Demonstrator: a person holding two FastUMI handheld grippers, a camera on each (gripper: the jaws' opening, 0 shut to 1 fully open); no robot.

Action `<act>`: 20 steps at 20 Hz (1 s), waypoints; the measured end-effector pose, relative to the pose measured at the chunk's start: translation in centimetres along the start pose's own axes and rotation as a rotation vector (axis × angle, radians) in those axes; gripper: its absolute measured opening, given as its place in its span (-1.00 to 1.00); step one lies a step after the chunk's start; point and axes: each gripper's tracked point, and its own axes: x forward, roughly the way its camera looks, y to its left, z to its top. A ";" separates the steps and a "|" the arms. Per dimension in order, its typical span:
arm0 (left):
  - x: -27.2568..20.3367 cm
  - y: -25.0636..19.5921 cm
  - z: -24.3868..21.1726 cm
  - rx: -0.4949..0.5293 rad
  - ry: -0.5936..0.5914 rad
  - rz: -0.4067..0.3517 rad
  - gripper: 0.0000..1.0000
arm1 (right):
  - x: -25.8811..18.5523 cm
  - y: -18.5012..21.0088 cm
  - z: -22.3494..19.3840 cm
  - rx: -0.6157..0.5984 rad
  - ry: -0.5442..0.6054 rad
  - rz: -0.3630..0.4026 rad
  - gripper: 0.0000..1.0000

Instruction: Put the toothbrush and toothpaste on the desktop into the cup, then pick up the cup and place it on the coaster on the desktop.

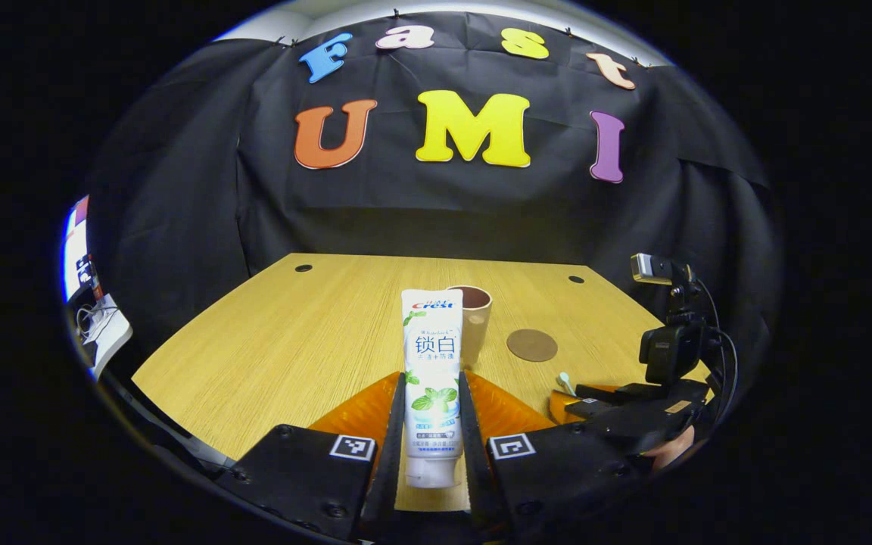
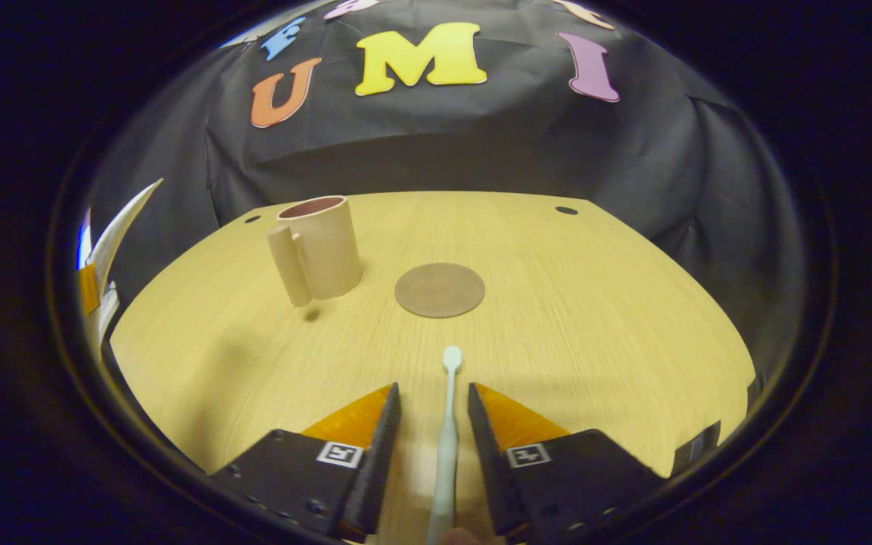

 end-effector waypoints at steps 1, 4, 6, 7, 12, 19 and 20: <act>0.0 0.3 0.2 -0.006 -0.009 0.001 -0.18 | 0.2 0.1 -0.1 0.009 0.003 0.008 -0.64; 0.6 1.4 1.7 -0.004 -0.057 0.030 -0.19 | 0.4 0.3 0.0 -0.013 0.001 0.024 -0.95; 1.1 1.6 2.4 0.008 -0.072 0.036 -0.19 | 0.0 0.4 -0.1 0.006 0.002 0.050 -1.00; 1.5 1.5 2.8 0.008 -0.077 0.034 -0.19 | -0.3 0.5 0.2 0.024 -0.006 0.065 -1.00; 3.5 0.4 5.8 -0.024 -0.147 0.022 -0.19 | -3.1 0.5 2.4 0.066 -0.088 0.144 -1.00; 9.8 -3.0 10.0 -0.018 -0.239 -0.041 -0.19 | -8.2 0.3 5.7 0.098 -0.247 0.278 -1.00; 10.6 -3.4 10.3 -0.015 -0.246 -0.049 -0.19 | -8.6 0.2 6.1 0.090 -0.266 0.293 -1.00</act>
